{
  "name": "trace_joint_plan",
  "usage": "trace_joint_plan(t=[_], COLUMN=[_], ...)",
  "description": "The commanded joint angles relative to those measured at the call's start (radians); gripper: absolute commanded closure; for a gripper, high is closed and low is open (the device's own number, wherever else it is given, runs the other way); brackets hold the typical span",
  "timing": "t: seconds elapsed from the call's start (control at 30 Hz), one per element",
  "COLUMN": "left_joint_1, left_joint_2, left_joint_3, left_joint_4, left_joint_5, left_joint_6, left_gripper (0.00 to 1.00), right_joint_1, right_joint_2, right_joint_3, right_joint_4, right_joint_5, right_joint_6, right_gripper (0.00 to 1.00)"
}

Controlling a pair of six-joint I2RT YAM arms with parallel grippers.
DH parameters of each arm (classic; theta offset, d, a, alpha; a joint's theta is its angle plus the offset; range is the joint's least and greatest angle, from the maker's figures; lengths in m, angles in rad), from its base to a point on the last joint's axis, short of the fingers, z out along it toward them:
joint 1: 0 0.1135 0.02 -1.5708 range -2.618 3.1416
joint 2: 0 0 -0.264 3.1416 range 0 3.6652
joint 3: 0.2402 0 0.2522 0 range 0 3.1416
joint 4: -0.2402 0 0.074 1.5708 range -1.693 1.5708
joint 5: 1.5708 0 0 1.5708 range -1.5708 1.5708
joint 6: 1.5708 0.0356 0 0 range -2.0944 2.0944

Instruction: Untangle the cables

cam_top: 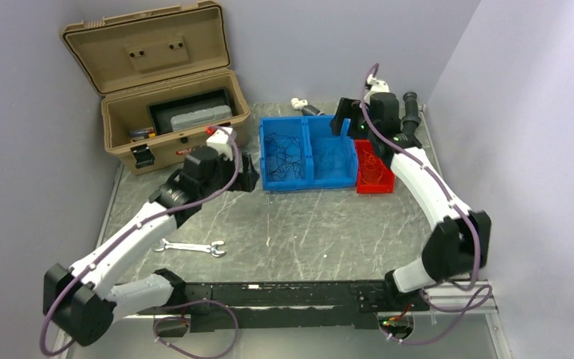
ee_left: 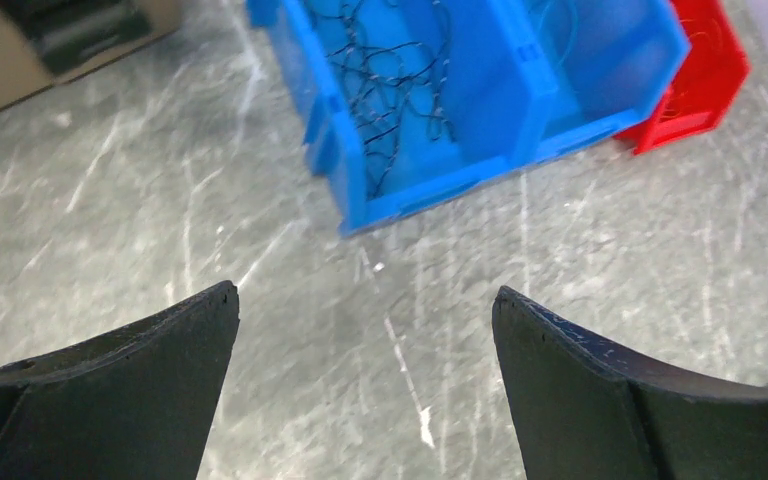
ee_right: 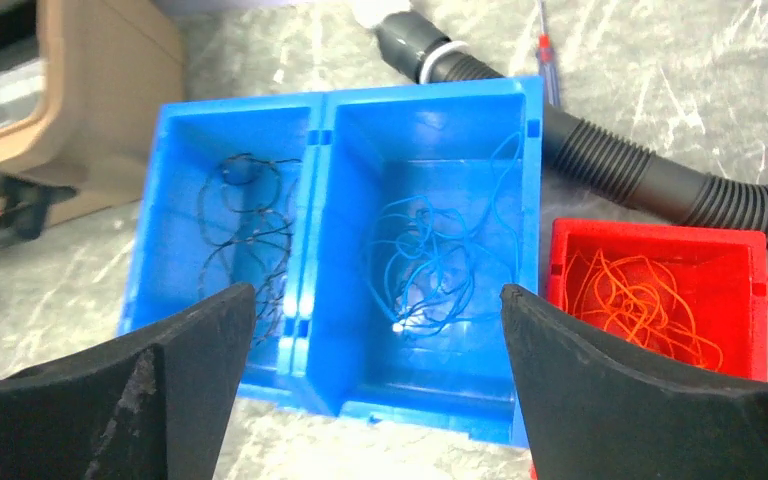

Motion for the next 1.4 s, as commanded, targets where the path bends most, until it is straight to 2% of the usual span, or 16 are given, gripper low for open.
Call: trace_joint_plan(t=[0.0,0.1,0.33,0.5,0.63,0.8,1.13,1.37], left_joint_1=[-0.001,-0.002,-0.003,-0.002,-0.004,-0.004,-0.004,-0.004], left_joint_2=[-0.167,-0.245,-0.457,-0.561,-0.586,-0.589,-0.658,-0.655], left_joint_3=[-0.148,-0.229,-0.47,-0.595,-0.658,-0.714,-0.738,-0.736], left_joint_4=[0.12,0.104,0.195,0.266,0.298,0.362,0.361,0.363], left_joint_5=[-0.123,-0.202,-0.256,-0.245,-0.258,-0.27,-0.283,-0.293], left_joint_6=[0.006,-0.012,-0.014,0.044,0.079,0.075,0.088,0.093], left_gripper=[0.01,0.0,0.01,0.01,0.01,0.01,0.0,0.01], right_joint_1=[-0.001,-0.001,-0.002,-0.002,-0.001,-0.001,-0.001,-0.001], right_joint_2=[-0.179,-0.338,-0.727,-0.903,-0.963,-1.007,-1.003,-1.032], right_joint_3=[-0.141,-0.312,-0.714,-0.964,-1.103,-1.156,-1.153,-1.161], right_joint_4=[0.066,0.147,0.304,0.448,0.512,0.512,0.506,0.494], right_joint_5=[-0.046,-0.078,-0.013,0.128,0.189,0.213,0.223,0.295], right_joint_6=[0.023,0.029,0.014,0.013,-0.008,0.015,0.013,0.025], right_gripper=[0.04,0.03,0.02,0.01,0.0,0.0,0.0,0.0])
